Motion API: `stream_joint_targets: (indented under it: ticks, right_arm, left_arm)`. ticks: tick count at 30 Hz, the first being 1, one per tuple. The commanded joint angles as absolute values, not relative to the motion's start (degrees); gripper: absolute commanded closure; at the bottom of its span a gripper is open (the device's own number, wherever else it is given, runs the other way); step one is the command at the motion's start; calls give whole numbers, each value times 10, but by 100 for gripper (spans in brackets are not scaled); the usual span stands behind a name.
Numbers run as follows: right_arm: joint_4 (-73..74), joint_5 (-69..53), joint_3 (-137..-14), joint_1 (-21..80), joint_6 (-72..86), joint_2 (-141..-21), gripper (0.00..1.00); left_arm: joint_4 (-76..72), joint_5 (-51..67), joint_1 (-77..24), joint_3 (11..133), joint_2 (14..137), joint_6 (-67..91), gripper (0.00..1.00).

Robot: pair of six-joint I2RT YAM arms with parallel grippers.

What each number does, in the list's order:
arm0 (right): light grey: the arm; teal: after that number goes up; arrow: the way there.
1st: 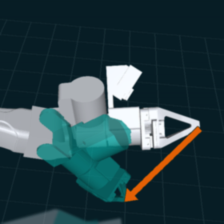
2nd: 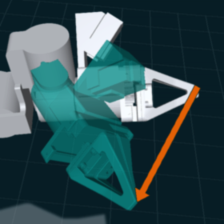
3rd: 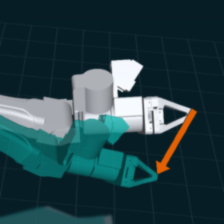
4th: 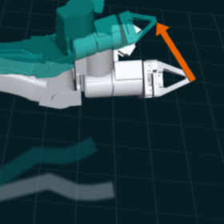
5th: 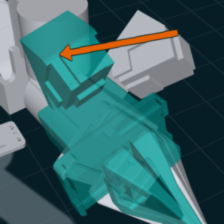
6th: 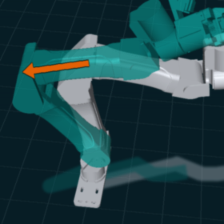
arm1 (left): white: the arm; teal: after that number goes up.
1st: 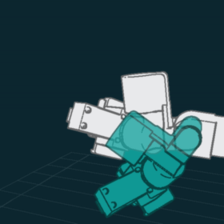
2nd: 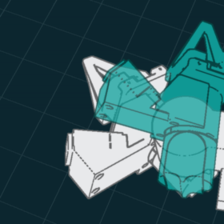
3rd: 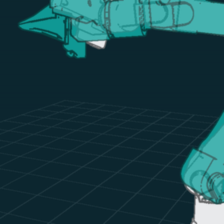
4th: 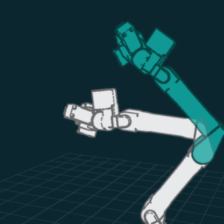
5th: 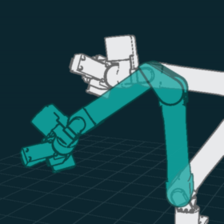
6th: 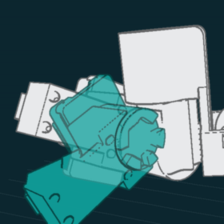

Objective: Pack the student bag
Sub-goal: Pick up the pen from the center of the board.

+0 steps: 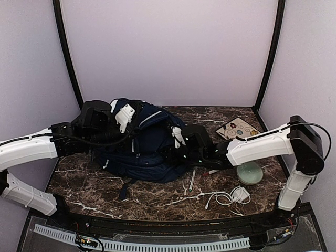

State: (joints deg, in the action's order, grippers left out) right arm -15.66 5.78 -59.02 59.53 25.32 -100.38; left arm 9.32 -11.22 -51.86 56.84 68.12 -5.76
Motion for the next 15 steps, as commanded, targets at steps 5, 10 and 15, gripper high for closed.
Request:
stream_joint_targets:
  ticks: [5, 10, 15]
  right_arm:
    - [-51, 36, -593, 584, 185, -965, 67]
    - [7, -16, -621, 577, 152, -888, 63]
    - [173, -1, -641, 541, 156, -835, 57]
  left_arm:
    - [11, -148, -490, 546, 617, -83, 100]
    - [-27, -86, -490, 513, 614, -59, 100]
    - [-37, -73, -489, 513, 624, -56, 100]
